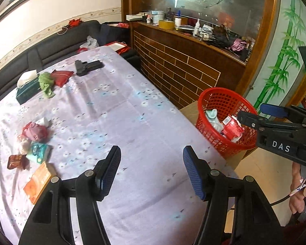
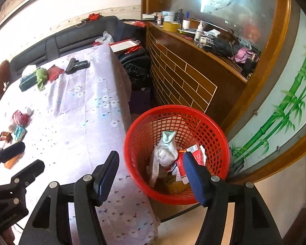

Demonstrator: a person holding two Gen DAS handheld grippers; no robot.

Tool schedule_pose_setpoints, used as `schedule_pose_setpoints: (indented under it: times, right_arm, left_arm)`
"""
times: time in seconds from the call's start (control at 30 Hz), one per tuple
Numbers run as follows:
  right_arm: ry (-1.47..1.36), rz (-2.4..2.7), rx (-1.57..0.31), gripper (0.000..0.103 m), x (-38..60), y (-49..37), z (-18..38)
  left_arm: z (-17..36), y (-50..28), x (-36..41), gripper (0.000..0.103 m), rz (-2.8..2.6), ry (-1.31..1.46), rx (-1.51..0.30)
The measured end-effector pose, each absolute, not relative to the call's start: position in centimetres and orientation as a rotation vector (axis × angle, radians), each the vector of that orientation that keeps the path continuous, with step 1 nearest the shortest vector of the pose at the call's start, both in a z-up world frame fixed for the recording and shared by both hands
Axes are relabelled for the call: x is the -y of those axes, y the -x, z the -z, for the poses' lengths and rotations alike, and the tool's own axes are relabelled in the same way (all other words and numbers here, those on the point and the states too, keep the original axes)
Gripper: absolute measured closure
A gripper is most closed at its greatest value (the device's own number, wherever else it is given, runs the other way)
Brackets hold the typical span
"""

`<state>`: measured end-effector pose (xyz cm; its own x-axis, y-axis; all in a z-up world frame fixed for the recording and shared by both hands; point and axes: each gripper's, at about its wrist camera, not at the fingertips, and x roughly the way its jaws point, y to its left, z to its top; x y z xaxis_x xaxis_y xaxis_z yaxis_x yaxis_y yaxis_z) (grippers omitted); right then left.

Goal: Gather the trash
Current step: 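Carry the mesh bag and red box to the red basket and release both, then move both open grippers back over the table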

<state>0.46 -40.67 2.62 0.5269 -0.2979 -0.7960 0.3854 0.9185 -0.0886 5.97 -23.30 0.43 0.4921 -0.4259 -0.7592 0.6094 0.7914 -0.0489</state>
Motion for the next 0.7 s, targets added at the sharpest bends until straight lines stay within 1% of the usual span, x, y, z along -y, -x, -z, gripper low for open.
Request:
schedule_pose_setpoints:
  times: [0.7]
  right_arm:
    - [0.011,0.41,-0.95,0.029,32.9,-0.4,-2.6]
  left_arm:
    - [0.1,-5.8,16.4,0.041,0.602,-0.18,-0.853]
